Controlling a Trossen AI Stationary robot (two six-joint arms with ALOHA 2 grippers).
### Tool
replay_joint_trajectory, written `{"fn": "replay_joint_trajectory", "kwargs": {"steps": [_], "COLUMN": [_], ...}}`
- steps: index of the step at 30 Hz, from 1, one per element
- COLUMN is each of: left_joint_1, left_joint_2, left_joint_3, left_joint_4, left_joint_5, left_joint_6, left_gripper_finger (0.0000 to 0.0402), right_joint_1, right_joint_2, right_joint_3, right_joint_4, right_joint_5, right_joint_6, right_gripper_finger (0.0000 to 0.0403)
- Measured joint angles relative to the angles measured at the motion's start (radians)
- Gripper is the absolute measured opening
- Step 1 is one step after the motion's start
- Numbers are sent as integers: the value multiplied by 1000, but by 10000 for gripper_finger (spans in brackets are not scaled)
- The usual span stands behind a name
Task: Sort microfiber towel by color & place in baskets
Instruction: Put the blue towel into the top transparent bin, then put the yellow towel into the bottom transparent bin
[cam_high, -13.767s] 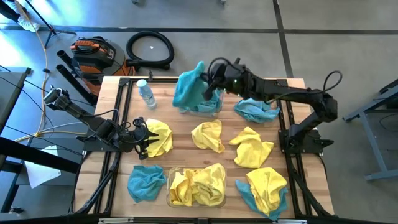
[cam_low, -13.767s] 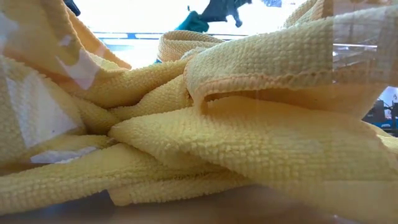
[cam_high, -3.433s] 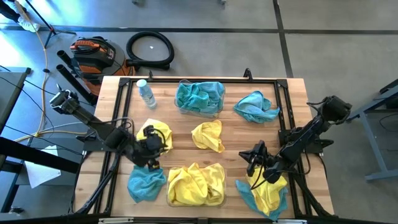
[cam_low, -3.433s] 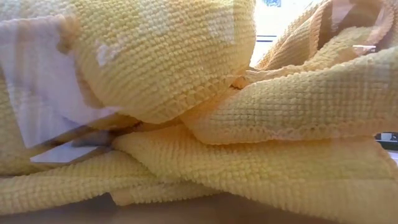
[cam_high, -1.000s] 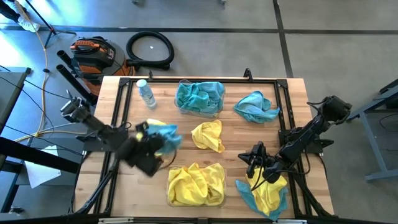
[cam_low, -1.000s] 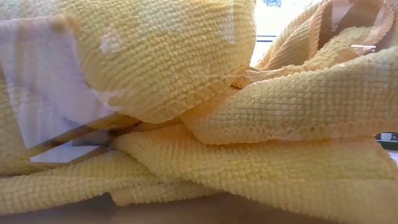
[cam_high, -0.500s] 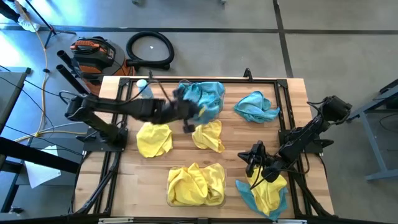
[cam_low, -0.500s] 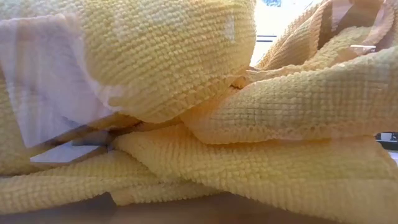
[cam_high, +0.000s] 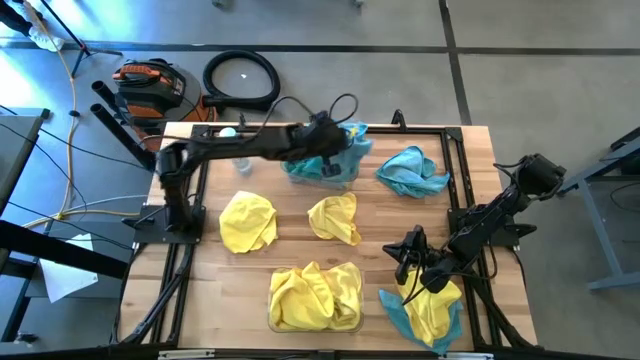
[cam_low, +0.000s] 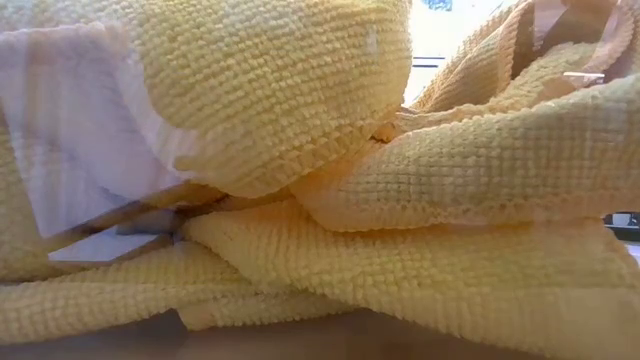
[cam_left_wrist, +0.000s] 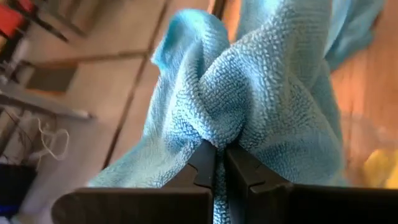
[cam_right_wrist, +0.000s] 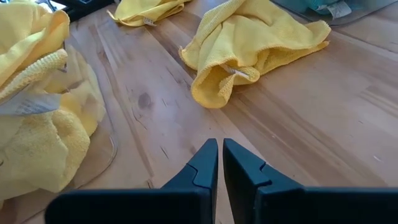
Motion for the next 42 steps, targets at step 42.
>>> {"fn": "replay_joint_trajectory", "kwargs": {"steps": [42], "left_joint_1": [76], "left_joint_2": [273], "left_joint_3": [277], "left_joint_4": [-377], "left_joint_5": [75], "left_joint_6": [-103], "left_gripper_finger": [96], "right_joint_1": [0], "right_joint_2": [0], "right_joint_3": [0], "right_joint_4": [-30], "right_joint_5": [-43], "right_joint_6": [12], "right_gripper_finger": [21]}}
